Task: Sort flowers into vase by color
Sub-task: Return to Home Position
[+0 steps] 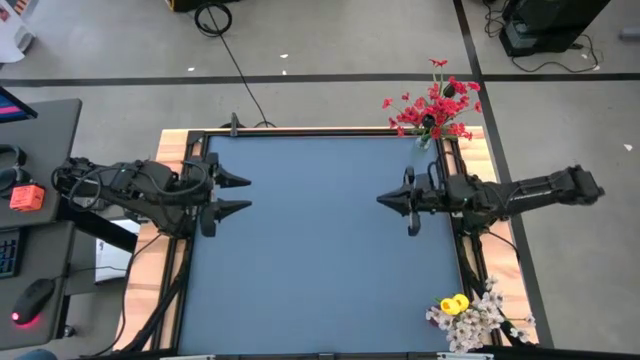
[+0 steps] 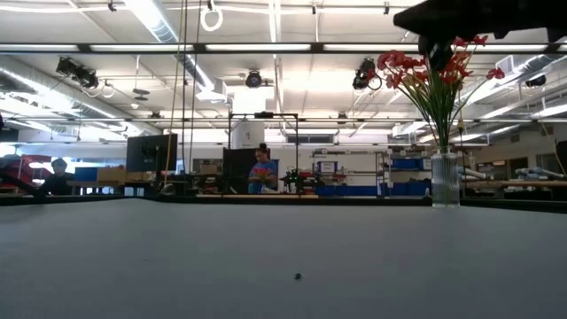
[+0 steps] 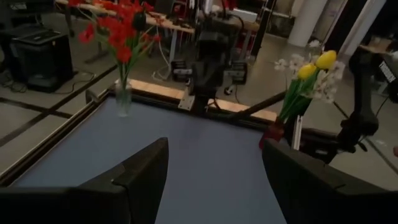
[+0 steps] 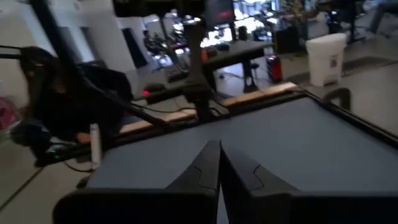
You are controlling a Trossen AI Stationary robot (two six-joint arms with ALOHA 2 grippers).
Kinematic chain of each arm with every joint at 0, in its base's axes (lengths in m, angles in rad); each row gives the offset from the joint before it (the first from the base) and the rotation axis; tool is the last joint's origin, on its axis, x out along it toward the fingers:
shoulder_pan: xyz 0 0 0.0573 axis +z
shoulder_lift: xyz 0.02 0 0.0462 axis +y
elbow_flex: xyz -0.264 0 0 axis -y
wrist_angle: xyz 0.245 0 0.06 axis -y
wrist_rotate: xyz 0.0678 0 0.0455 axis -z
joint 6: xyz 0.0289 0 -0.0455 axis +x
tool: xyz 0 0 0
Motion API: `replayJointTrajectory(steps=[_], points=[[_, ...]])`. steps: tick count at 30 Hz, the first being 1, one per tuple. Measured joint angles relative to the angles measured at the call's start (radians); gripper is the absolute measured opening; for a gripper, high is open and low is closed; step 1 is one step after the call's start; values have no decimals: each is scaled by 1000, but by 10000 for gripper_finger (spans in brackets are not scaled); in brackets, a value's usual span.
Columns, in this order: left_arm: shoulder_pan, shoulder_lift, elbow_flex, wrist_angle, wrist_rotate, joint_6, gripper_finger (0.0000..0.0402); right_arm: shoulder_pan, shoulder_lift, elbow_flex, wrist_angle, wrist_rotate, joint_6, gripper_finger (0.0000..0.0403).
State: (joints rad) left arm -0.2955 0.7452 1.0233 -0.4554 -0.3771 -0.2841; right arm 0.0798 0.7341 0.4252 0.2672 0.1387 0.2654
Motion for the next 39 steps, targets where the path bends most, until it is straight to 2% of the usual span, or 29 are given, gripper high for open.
replayJointTrajectory(steps=[6, 12, 15, 23, 25, 27, 30, 33, 37, 39], points=[[0, 1, 0, 67, -3, 0, 266, -20, -3, 1, 54, 22, 4, 6], [-1, 2, 0, 101, 24, 34, 266, 12, 45, 53, -49, 74, -5, 10], [-1, 15, 0, 137, 23, -21, 266, 5, 66, 91, -42, 104, 52, 10], [21, 82, 0, 113, 1, -8, 262, 5, 64, 157, -132, 100, -56, 5], [29, 98, -9, 117, -26, 30, 251, 5, 53, 157, -185, 90, -49, 5], [41, 84, -66, 190, -30, 76, 231, 5, 43, 141, -196, 63, -48, 5], [70, 31, -216, 330, 7, 93, 193, 6, 25, 115, -177, 16, -35, 5], [93, -49, -351, 401, 28, 88, 152, 16, 17, 99, -174, 16, -27, 4], [98, -161, -444, 406, 15, 92, 108, 5, 15, 99, -237, 42, -45, 5], [103, -210, -475, 400, 0, 93, 88, -14, 17, 97, -271, 56, 39, 7]])
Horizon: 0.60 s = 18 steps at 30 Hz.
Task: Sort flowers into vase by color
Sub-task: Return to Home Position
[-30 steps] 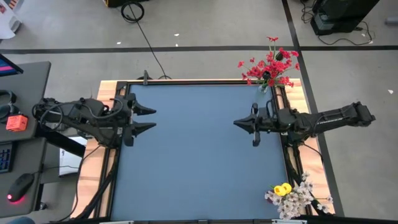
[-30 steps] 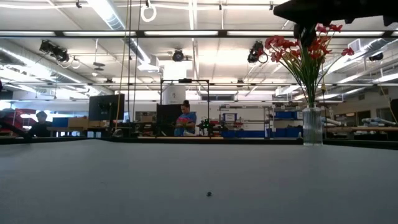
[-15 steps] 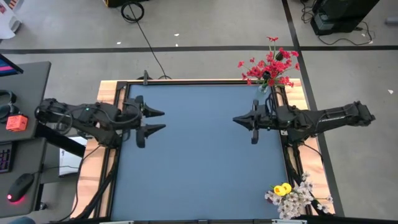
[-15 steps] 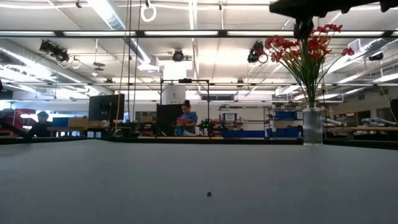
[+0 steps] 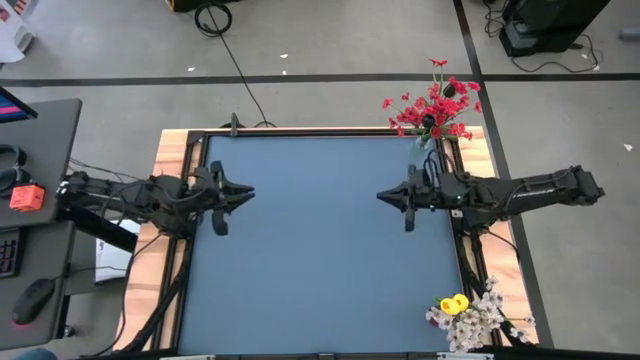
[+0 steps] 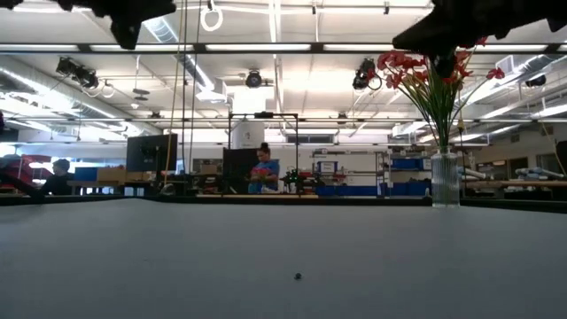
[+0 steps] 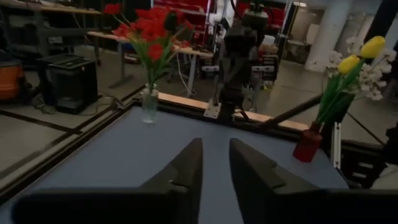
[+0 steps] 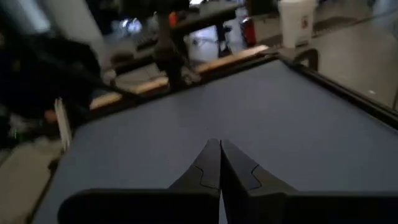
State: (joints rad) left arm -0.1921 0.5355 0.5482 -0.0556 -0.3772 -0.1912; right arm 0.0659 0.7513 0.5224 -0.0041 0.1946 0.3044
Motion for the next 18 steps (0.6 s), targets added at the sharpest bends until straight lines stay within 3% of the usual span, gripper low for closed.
replayJointTrajectory(steps=[4, 7, 11, 18], points=[[1, -87, -91, 21, -5, -5, 39, -29, -9, 1, 53, 5, 17, 6], [-2, -123, -197, 140, 25, 22, 8, -52, -31, 1, 53, 0, -9, 3], [-2, -140, -305, 344, 58, 80, 7, -76, -77, 1, -9, -17, -35, 2], [1, -141, -353, 362, 57, 104, 3, -108, -136, -30, -36, -48, -50, 1]])
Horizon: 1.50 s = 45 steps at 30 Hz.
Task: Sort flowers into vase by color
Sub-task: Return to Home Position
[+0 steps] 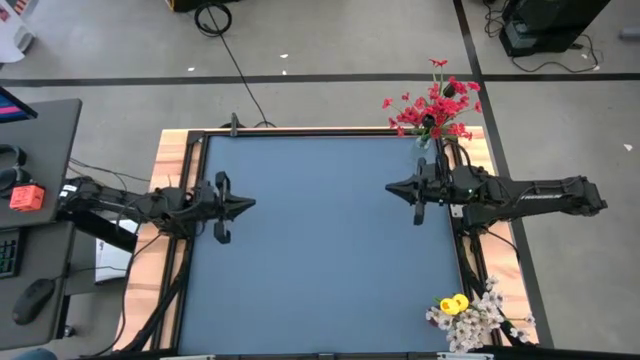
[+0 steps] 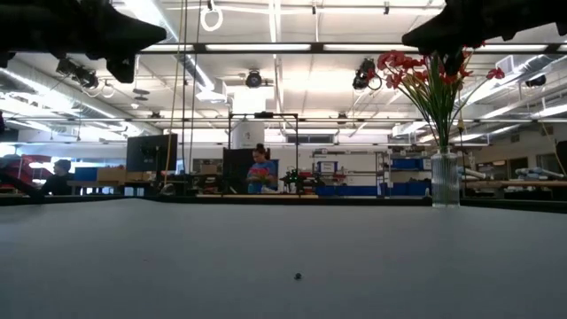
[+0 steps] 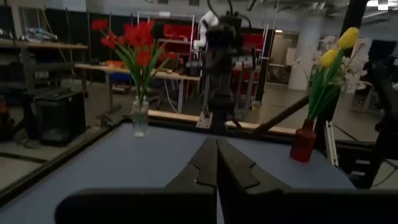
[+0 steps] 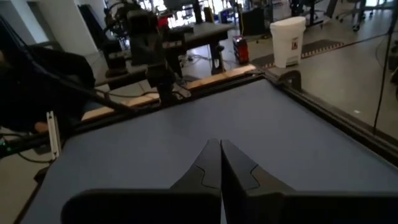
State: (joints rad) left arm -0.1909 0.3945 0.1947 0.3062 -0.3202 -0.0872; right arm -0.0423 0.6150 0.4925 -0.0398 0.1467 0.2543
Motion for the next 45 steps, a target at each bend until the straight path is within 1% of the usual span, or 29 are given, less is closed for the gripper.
replayJointTrajectory(steps=[5, 8, 12, 16, 19, 22, 27, 29, 35, 38, 45], points=[[14, -50, 0, -17, 0, 55, 2, -1, -60, -51, 1, -2, 9, 1], [22, -99, -15, -26, -3, 70, 1, -1, -117, -53, -43, 6, 7, 0], [22, -152, -98, 52, -5, 52, 1, -1, -195, -53, -135, 25, 2, 0], [22, -168, -157, 134, -5, 49, 1, -1, -250, -53, -208, 26, 15, 0], [22, -168, -175, 151, -6, 47, 1, 1, -274, -65, -189, 24, 16, 0], [23, -168, -181, 149, -5, 40, 0, 1, -297, -106, -159, 24, 39, 0], [54, -168, -181, 141, -4, 12, 0, 2, -345, -185, -88, 8, 60, 0], [72, -168, -181, 141, 8, 9, 0, 1, -370, -187, -95, 9, 52, 0], [131, -179, -182, 121, 87, -16, 0, 1, -478, -188, -180, 9, 41, 0], [155, -207, -182, 102, 91, -17, 0, 1, -530, -188, -217, 21, 41, 0], [178, -315, -182, -49, 114, -51, 0, 1, -599, -188, -264, 22, 35, 0]])
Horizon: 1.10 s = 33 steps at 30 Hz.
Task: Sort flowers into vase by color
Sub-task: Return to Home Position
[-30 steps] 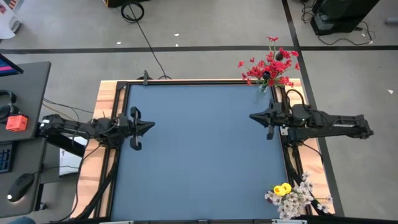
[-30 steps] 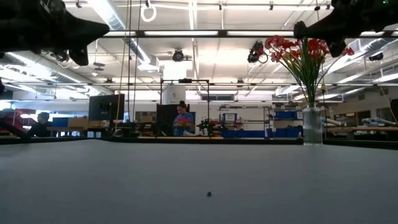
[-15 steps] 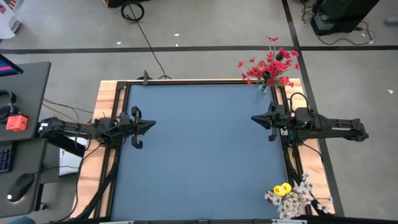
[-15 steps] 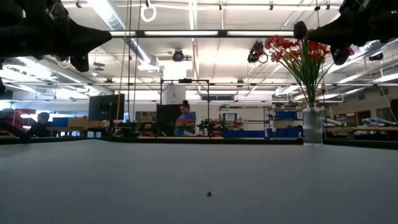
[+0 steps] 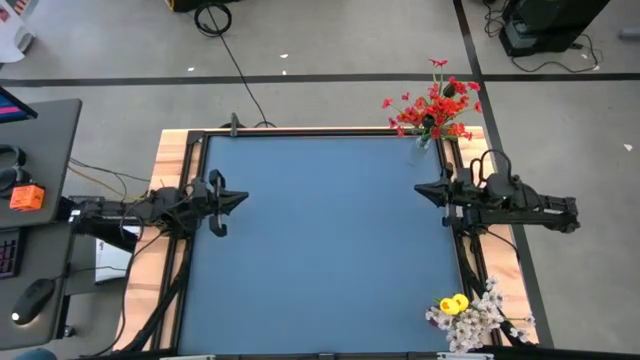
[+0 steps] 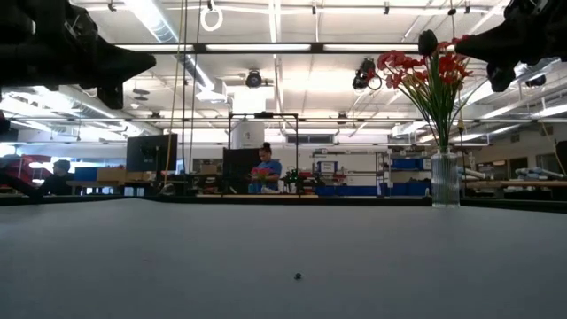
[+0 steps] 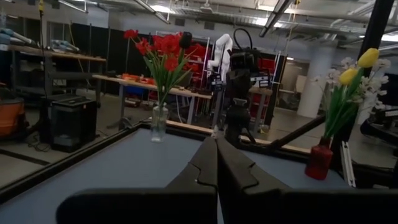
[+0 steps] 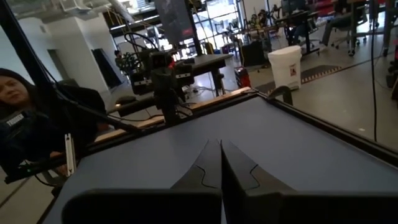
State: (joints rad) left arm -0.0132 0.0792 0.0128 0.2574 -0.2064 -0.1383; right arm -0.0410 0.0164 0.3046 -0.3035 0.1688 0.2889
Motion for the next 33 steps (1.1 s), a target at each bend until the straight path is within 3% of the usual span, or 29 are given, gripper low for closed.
replayJointTrajectory(steps=[6, 19, 33], points=[[0, -79, 0, -91, 0, 1, 0, 0, -5, 0, -5, 2, -22, 0], [0, -77, 0, -137, 0, 15, 0, 0, -12, -117, 153, -14, -28, 0], [14, -76, -3, -146, 18, 27, 0, -1, -13, -118, 137, -71, -68, 0]])
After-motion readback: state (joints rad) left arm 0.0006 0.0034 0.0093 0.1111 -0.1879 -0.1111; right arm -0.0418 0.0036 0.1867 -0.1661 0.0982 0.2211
